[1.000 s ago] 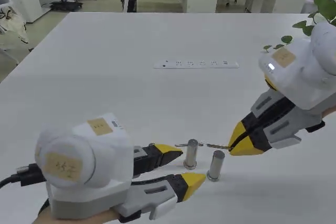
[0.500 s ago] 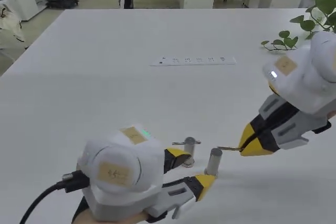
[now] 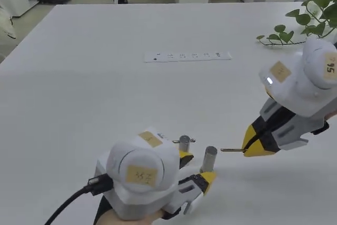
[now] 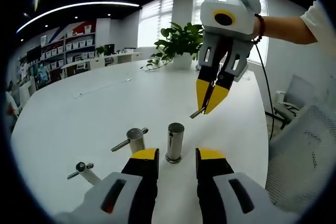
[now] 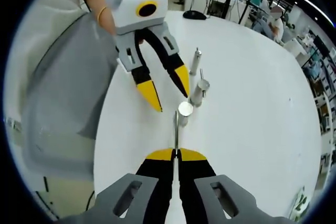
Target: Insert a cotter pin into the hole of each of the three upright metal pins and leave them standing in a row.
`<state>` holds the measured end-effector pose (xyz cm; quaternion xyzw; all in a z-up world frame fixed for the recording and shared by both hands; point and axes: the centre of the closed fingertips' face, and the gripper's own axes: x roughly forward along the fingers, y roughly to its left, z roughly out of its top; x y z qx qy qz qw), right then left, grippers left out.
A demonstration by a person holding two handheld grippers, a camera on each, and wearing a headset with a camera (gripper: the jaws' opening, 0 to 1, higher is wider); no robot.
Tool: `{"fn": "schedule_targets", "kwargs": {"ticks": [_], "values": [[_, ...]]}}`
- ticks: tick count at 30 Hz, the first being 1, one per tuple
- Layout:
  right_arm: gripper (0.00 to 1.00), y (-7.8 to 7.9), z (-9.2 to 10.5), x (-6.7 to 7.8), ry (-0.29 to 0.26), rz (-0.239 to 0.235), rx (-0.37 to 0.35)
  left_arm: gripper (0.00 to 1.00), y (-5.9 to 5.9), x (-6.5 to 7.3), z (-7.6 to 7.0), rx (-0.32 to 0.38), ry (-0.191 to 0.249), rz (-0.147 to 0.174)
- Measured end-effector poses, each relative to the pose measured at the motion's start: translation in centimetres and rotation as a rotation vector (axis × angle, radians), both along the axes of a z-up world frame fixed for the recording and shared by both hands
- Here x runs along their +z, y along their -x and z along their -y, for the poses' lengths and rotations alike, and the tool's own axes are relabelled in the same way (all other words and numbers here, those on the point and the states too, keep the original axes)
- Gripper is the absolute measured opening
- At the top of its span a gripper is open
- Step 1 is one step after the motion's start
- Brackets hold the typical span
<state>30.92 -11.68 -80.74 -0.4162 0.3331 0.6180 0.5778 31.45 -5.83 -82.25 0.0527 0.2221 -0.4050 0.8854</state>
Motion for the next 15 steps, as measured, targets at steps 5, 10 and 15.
{"fn": "schedule_targets", "kwargs": {"ticks": [5,10,15], "values": [[0.02,-0.3,0.3,-0.7,0.015,-0.002,-0.004,0.26,-0.4,-0.4,0.4,0.014,0.005,-0.005],[0.02,-0.6,0.5,-1.2,0.027,-0.002,-0.004,0.25,-0.9,-0.8,0.9,0.021,0.007,-0.01],[0.02,-0.9,0.4,-1.4,0.031,-0.002,-0.005,0.21,-1.2,-1.3,1.4,0.031,0.021,-0.024]]}}
